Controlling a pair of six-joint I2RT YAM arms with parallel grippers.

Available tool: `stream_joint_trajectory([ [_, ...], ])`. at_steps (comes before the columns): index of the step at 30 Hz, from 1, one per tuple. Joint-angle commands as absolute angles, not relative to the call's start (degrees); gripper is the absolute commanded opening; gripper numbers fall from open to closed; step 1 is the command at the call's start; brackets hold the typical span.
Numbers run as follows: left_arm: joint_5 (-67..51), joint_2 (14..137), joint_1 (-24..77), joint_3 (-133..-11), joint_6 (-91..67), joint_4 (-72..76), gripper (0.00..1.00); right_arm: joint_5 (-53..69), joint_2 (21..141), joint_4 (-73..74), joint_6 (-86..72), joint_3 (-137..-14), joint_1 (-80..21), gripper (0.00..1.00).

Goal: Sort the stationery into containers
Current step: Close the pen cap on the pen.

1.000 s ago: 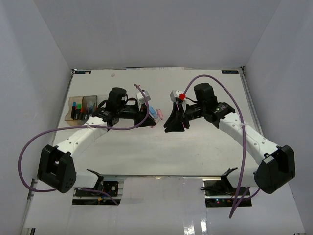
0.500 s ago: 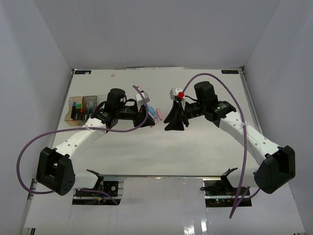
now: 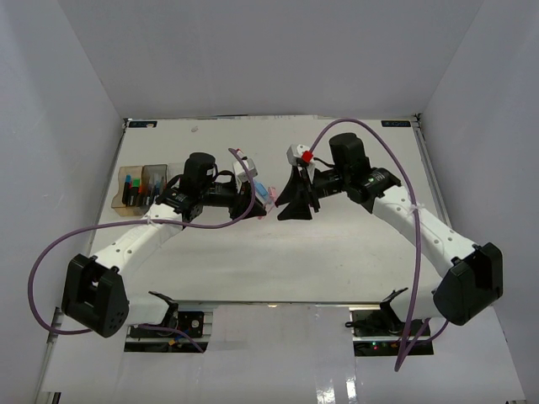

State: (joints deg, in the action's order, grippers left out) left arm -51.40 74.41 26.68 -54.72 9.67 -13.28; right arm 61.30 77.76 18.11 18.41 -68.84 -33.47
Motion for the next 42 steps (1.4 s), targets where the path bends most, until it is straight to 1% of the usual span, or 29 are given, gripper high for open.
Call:
stream_joint_trajectory([
  [1,-52.0,71.5,26.5,-54.5,10.7,-12.5,0.0,62.5,79.1,16.5,17.8,-70.6,-34.3,0.54],
  [13,-53.3,70.7,26.5,-54.0,10.8,-11.6,0.0,61.9,82.8,14.2,16.9,-69.2,-35.2,0.54],
  [23,-53.9,70.5,26.5,-53.4,10.8,-10.4,0.0,61.0,83.3,13.9,16.3,-69.3,-36.3,0.54],
  [33,-54.1,70.0,26.5,-52.5,9.5,-7.9,0.0,57.9,83.9,13.8,15.9,-70.0,-38.5,0.56],
  [42,-54.0,69.2,26.5,-51.9,8.4,-6.6,0.0,52.8,83.1,13.3,15.6,-69.4,-40.3,0.57],
])
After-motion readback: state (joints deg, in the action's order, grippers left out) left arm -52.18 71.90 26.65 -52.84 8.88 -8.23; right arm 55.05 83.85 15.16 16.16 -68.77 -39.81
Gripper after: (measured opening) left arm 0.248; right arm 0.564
